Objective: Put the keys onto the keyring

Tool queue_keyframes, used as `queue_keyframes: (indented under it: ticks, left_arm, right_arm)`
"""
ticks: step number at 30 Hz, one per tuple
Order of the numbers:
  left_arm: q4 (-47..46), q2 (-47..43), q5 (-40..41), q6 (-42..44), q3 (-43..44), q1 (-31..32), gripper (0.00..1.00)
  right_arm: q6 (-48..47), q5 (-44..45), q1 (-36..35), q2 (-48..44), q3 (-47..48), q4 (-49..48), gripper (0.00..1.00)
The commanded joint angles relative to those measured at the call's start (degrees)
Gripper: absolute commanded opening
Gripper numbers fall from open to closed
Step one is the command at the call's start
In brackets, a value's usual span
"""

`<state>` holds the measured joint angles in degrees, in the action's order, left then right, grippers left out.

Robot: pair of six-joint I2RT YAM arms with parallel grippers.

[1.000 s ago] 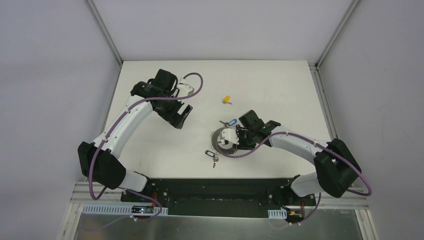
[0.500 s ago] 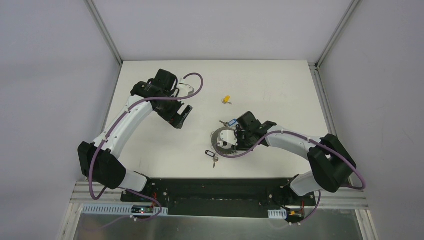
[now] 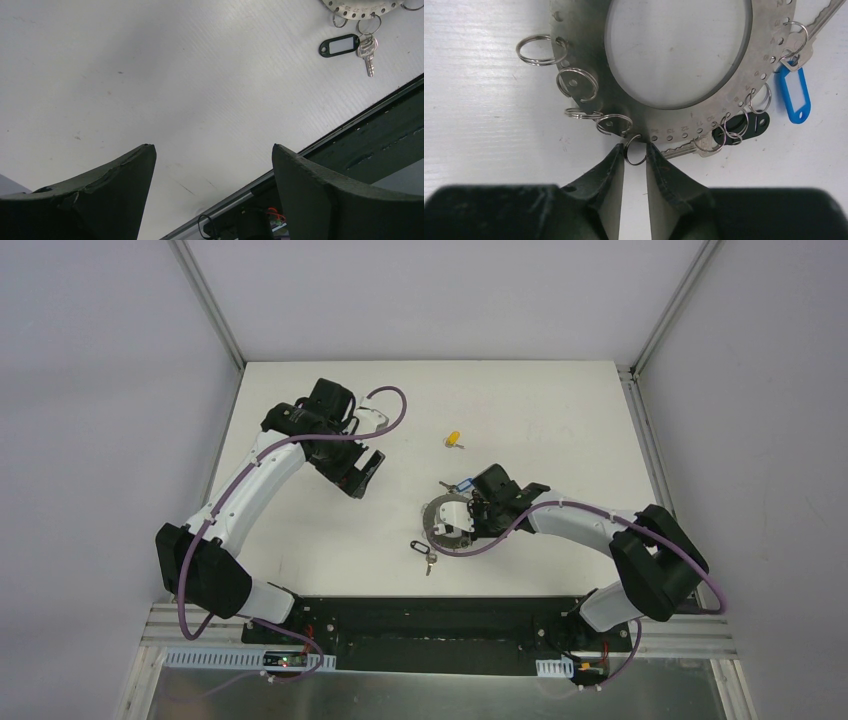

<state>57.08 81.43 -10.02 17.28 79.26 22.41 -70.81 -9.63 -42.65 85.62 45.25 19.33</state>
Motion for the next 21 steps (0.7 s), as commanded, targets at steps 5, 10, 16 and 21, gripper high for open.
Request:
queue_keyframes:
  ticks: [5, 10, 16, 21]
  left_arm:
    - [2.5, 0.5, -0.1, 0.8, 1.3, -0.3, 0.88]
    - [2.5, 0.5, -0.1, 0.9, 1.2, -0.4, 0.88]
    - [2.5, 0.7, -0.4, 0.9, 1.2, -0.4, 0.88]
    - [2.8, 0.7, -0.4, 1.0, 1.5, -0.4, 0.88]
  right_arm:
    - [-0.3, 0.2, -0.3, 0.5, 0.5, 1.3, 0.18]
    - [0.3, 0.4, -0.3, -0.9, 0.5, 1.7, 0.11]
    - [1.0, 0.2, -0.3, -1.6, 0.9, 2.0, 0.05]
    - [1.4, 0.5, -0.3, -2.4, 1.9, 2.6, 0.00]
